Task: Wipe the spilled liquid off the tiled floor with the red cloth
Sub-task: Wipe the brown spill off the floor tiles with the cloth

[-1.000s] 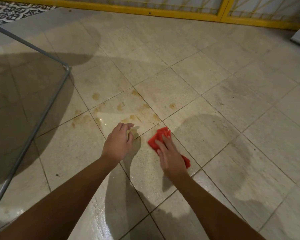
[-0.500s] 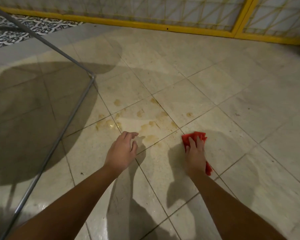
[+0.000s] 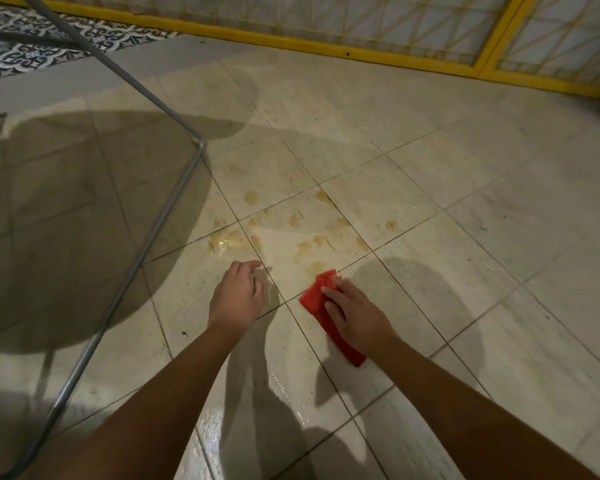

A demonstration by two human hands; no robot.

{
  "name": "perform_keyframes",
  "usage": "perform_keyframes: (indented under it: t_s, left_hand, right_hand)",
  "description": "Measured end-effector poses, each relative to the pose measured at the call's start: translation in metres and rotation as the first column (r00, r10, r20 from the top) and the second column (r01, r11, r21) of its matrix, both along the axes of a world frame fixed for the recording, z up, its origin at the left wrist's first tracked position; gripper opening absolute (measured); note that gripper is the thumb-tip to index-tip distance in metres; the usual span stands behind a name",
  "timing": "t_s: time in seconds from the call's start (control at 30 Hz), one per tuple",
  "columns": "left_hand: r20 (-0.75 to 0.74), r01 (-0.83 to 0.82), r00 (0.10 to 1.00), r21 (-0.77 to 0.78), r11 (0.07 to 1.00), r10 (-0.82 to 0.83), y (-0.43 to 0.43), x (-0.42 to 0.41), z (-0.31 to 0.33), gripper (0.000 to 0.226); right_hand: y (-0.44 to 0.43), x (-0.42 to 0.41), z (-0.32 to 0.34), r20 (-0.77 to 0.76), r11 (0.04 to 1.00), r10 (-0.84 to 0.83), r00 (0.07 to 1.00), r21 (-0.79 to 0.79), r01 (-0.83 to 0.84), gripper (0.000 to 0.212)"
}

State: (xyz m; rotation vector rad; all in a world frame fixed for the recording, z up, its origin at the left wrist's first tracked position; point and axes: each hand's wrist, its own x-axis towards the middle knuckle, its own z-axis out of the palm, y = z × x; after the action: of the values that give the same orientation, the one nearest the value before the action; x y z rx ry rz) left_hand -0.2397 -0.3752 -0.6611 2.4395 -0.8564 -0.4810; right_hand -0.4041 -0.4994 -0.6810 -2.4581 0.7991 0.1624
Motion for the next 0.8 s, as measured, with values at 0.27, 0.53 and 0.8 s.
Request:
perform_keyframes:
  t_s: [0.27, 0.53, 0.8]
  left_hand:
    - [-0.043, 0.071, 0.996, -0.050, 0.996, -0.073, -0.022, -0.020, 0.026, 0.034]
    - [-0.086, 0.330, 0.943, 0.349, 0.877, -0.321, -0.067, -0.018, 0.044, 0.046]
    - [-0.211, 0.320, 0.947, 0.548, 0.773, -0.242, -0.083, -0.053, 0.028, 0.057]
  right_hand:
    - [-0.033, 0.038, 0.071, -0.125, 0.995, 0.042, 0.991, -0.081, -0.052, 0.037]
    - [-0.071, 0.050, 0.102, -0.423, 0.938, 0.227, 0.877, -0.146, -0.313, 0.036]
    - [-0.110, 0.054, 0.093, -0.444, 0.791, 0.487, 0.752, -0.140, -0.595, 0.039]
